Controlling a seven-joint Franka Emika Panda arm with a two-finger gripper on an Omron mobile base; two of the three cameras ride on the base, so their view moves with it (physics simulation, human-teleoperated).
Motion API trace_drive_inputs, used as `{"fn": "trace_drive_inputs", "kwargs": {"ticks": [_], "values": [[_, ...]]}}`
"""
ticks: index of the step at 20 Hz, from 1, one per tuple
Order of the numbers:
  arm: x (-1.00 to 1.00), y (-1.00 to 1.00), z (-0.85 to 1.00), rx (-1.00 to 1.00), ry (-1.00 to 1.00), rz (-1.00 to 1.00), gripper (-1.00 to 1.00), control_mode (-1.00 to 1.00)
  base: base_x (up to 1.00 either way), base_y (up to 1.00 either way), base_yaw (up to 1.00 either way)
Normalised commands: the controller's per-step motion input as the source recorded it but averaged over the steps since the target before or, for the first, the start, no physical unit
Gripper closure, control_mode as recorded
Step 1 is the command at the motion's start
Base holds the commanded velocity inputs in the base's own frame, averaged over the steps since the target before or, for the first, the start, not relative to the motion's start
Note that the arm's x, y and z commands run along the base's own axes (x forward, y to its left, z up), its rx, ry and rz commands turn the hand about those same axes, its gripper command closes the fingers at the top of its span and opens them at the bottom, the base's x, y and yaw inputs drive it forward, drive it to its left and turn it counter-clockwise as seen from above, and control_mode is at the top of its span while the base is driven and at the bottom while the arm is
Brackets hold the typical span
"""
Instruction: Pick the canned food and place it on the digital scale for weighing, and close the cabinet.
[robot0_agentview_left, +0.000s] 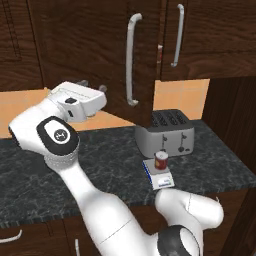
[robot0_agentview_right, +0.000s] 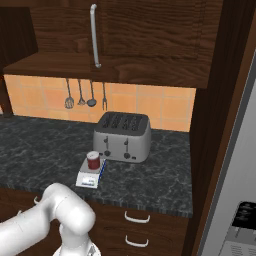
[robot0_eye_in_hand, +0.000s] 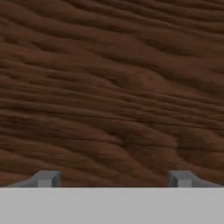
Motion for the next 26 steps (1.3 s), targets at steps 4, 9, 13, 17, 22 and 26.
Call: {"fn": "trace_drive_inputs", "kwargs": {"ticks": [4,9,13,17,22,26], "values": [[1.00,-1.00,-0.06,0.24,0.11,0.22,-1.00,-1.00,0.00,0.00,0.00],[1.00,-0.87,-0.16,0.18,0.12,0.30,-1.00,-1.00,0.00,0.00,0.00],[1.00,-0.92,-0.05,0.21,0.01,0.32,-1.00,-1.00,0.00,0.00,0.00],[1.00,-0.87,-0.05,0.21,0.01,0.33,-1.00,-1.00,0.00,0.00,0.00],[1.00,-0.63,-0.01,0.17,0.00,0.24,-1.00,-1.00,0.00,0.00,0.00],[0.99,-0.31,0.00,0.13,0.00,0.14,-1.00,-1.00,0.00,0.00,0.00]]}}
